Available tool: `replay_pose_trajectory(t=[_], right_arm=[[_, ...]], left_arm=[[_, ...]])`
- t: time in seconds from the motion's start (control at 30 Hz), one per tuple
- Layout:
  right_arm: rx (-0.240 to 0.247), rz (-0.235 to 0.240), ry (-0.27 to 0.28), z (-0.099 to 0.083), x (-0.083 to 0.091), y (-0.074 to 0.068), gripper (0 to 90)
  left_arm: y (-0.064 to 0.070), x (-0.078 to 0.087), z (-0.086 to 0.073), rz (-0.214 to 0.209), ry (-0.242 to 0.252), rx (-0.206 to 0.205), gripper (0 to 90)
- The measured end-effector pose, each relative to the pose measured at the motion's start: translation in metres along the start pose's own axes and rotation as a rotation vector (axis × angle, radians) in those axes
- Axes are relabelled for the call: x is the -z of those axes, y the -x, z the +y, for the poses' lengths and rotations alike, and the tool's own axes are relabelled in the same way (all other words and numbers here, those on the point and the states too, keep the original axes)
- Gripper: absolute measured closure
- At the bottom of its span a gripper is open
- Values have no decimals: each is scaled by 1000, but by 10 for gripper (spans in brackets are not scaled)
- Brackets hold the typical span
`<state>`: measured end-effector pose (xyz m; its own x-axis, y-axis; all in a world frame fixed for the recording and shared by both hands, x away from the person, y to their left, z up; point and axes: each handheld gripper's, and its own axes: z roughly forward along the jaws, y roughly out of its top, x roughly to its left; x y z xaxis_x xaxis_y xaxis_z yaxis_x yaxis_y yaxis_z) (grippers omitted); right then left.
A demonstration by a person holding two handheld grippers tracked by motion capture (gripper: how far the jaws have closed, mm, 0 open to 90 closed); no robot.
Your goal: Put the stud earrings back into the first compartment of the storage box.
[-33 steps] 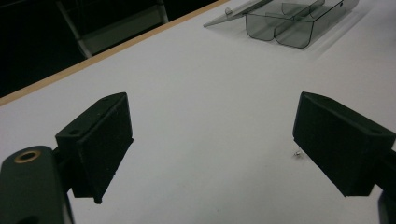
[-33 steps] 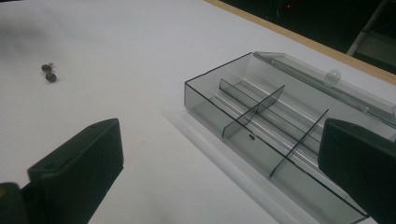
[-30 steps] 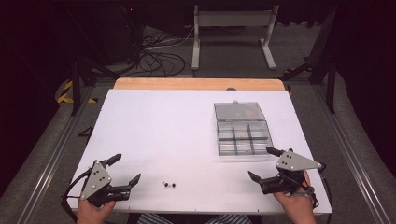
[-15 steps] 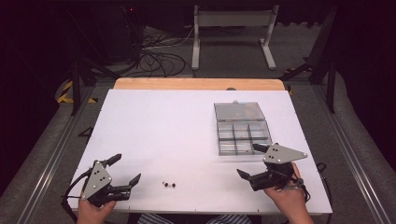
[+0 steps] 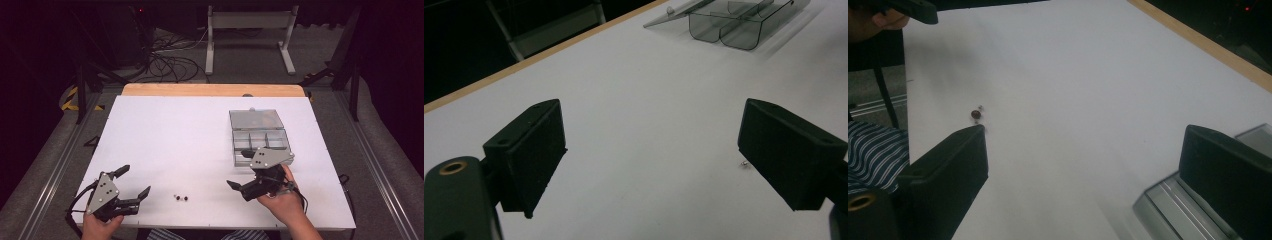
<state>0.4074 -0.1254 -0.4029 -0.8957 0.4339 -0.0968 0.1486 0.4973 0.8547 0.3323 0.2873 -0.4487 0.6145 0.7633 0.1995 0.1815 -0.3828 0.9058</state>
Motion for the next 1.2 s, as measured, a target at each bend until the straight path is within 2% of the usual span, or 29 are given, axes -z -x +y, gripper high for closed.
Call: replay_pose_trajectory(t=[0.5,0.9,1.03,1.1,1.2], right_arm=[[66,104,-26,30,-46,-21,62],[90,173,-47,42,-77,-37,62],[88,183,-51,43,-82,-39,62],[59,217,-65,43,-87,-39,75],[41,232,-80,43,-90,-40,111]], left_arm=[[0,1,0,-2,2,0,124],[-1,1,0,-5,0,0,123],[-1,1,0,-5,-1,0,123],[-1,1,0,-6,0,1,122],[-1,1,0,-5,0,1,122]])
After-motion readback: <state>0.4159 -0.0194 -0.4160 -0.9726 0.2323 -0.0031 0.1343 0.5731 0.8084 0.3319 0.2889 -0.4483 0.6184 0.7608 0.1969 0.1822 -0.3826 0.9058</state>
